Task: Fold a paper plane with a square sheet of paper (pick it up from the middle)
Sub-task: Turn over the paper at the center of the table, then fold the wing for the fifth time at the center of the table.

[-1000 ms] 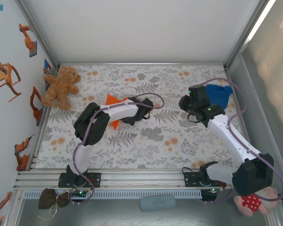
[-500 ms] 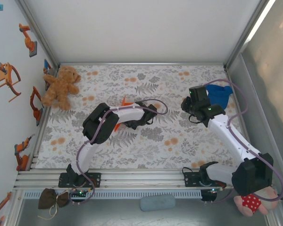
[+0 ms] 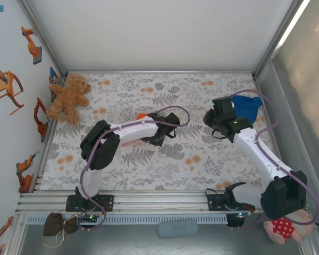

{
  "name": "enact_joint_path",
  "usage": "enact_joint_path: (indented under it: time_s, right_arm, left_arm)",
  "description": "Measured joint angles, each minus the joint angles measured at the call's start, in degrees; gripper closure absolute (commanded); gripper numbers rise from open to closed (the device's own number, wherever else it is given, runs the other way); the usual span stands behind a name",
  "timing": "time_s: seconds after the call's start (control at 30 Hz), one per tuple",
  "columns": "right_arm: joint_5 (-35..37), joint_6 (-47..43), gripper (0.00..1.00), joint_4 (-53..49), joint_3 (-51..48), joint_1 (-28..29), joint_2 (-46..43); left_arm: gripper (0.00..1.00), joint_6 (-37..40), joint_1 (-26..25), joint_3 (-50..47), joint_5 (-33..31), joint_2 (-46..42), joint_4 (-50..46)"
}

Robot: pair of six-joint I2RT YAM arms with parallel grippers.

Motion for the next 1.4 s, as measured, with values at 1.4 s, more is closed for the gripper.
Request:
enact_joint_path:
  time_s: [1.4]
  right_arm:
    - [-13.86, 3.08, 0.55, 10.40, -3.87, -0.13, 6.82]
  left_arm:
    - [0.43, -7.43, 26.64, -24.94, 34.53, -13.38, 32.35]
